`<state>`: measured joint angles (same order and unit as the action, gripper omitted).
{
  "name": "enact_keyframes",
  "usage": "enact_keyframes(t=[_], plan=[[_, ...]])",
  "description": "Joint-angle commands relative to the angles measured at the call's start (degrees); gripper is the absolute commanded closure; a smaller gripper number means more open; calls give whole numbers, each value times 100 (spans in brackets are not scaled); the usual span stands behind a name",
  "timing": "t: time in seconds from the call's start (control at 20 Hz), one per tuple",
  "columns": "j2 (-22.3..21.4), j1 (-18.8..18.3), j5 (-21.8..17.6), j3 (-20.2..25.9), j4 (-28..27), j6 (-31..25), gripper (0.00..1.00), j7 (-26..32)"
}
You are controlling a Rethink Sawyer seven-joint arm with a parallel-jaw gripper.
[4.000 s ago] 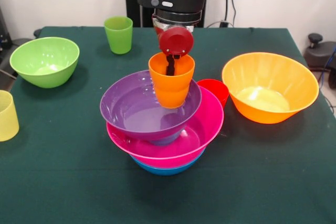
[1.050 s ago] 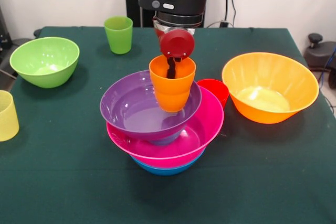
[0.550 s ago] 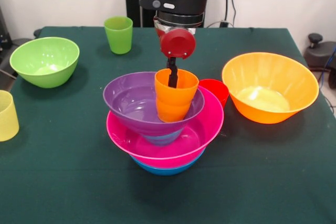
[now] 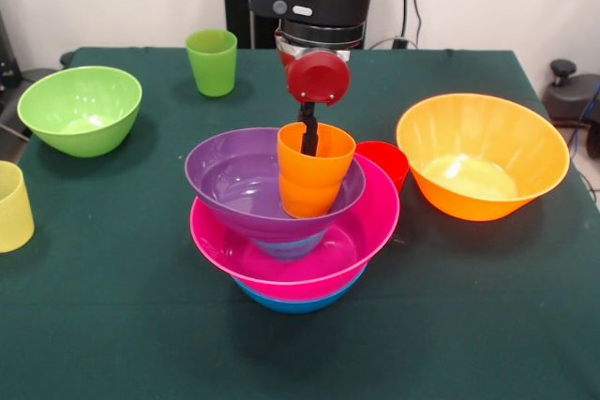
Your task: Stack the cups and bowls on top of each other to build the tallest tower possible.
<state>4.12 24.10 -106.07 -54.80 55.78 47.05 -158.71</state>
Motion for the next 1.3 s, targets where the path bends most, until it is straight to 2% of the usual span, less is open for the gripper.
enact_keyframes(t=[0.05,0.35,0.55,0.7,1.3], plan=[[79,-72,223,720,-239,300,0,-507],[-53,93,114,547,-135,524,0,-644],[-183,278,9,281,-18,838,0,-1050],[-176,324,-22,144,-43,936,0,-1152],[-105,254,51,-151,-114,1132,0,-971]])
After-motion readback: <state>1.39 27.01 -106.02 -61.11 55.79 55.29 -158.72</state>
